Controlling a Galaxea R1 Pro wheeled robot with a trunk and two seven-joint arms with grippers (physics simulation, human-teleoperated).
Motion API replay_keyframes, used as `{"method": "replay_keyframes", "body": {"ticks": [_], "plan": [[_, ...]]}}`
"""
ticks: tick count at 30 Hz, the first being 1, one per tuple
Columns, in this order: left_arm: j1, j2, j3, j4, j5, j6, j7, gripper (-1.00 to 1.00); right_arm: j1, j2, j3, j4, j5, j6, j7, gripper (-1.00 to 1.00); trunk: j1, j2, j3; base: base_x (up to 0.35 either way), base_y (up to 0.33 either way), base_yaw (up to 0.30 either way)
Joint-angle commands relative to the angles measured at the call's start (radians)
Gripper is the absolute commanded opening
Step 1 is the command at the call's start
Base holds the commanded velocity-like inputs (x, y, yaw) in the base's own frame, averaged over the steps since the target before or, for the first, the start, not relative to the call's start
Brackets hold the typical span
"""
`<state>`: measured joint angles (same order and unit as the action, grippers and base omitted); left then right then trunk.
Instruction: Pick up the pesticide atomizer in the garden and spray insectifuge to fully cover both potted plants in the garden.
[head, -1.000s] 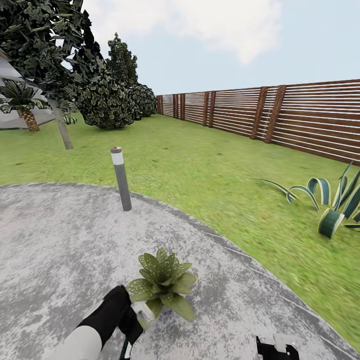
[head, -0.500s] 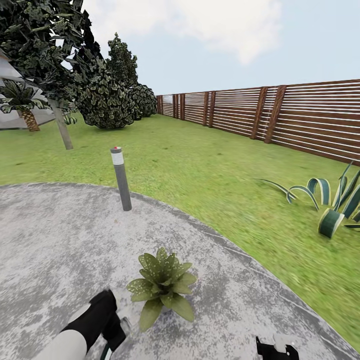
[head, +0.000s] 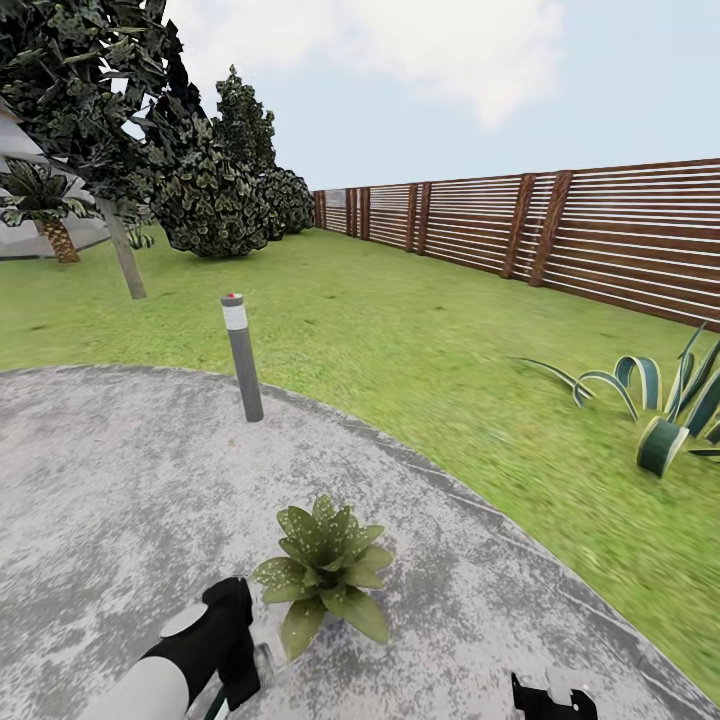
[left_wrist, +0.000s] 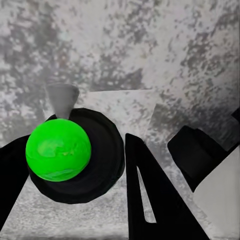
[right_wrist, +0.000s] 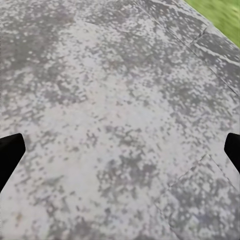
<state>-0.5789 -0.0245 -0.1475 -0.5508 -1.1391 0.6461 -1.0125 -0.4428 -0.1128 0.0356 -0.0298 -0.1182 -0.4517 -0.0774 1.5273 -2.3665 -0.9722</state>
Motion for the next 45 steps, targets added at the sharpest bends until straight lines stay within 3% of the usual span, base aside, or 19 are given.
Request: {"method": "replay_keyframes", "body": {"ticks": [1,6,8,12,17,19,22,25,29,33,38,40,45], "plan": [[0.002,0.003,-0.002,0.001,-0.005,0.006,-0.007,-1.00,-0.001,0.000,0.005,0.001,-0.009,-0.003,0.001,1.00,0.000,0.000,-0.001,0.000,0.000,0.000],[0.006,0.049,0.005,0.002,0.004,0.006,-0.005,-1.00,-0.001,0.001,0.005,0.001,-0.009,-0.003,0.001,1.00,0.000,0.000,-0.001,0.000,0.000,0.000],[-0.002,0.047,0.006,-0.003,0.007,0.007,-0.005,-1.00,-0.001,0.001,0.005,0.001,-0.010,-0.004,0.001,1.00,0.000,0.000,-0.001,0.000,0.000,0.000],[-0.008,0.019,0.007,-0.047,0.008,0.011,-0.006,-1.00,-0.001,0.001,0.005,0.001,-0.010,-0.003,0.001,1.00,0.000,0.000,-0.001,0.000,0.000,0.000],[0.001,0.027,0.008,-0.058,0.008,0.009,-0.005,-1.00,-0.001,0.001,0.005,0.001,-0.010,-0.003,0.001,1.00,0.000,0.000,-0.001,0.000,0.000,0.000],[0.007,0.059,0.009,-0.053,0.008,0.008,-0.005,-1.00,-0.001,0.001,0.005,0.001,-0.010,-0.003,0.001,1.00,0.000,0.000,-0.001,0.000,0.000,0.000],[0.010,0.077,0.008,-0.049,0.010,0.007,-0.004,-1.00,-0.001,0.001,0.005,0.001,-0.010,-0.003,0.001,1.00,0.000,0.000,-0.001,0.000,0.000,0.000],[0.011,0.067,0.011,-0.033,0.011,0.007,-0.001,-1.00,-0.001,0.001,0.005,0.001,-0.009,-0.003,0.001,1.00,0.000,0.000,-0.001,0.000,0.000,0.000],[0.005,0.004,0.006,-0.045,0.010,0.007,-0.001,-1.00,-0.001,0.001,0.004,0.001,-0.010,-0.004,0.001,1.00,0.000,0.000,-0.001,0.000,0.000,0.000],[0.005,0.015,0.009,-0.047,0.009,0.007,-0.001,-1.00,-0.001,0.001,0.005,0.001,-0.010,-0.003,0.001,1.00,0.000,0.000,-0.001,0.000,0.000,0.000],[0.008,0.082,0.012,-0.042,0.011,0.007,0.000,-1.00,-0.001,0.001,0.004,0.001,-0.010,-0.004,0.001,1.00,0.000,0.000,-0.001,0.000,0.000,0.000],[0.008,0.084,0.014,-0.045,0.018,0.008,0.001,-1.00,-0.001,0.001,0.005,0.001,-0.010,-0.003,0.001,1.00,0.000,0.000,-0.001,0.000,0.000,0.000],[0.008,0.055,0.011,-0.069,0.040,0.009,0.002,-1.00,-0.001,0.001,0.004,-0.001,-0.011,-0.004,0.001,1.00,0.000,0.000,-0.001,0.000,0.000,0.000]]}}
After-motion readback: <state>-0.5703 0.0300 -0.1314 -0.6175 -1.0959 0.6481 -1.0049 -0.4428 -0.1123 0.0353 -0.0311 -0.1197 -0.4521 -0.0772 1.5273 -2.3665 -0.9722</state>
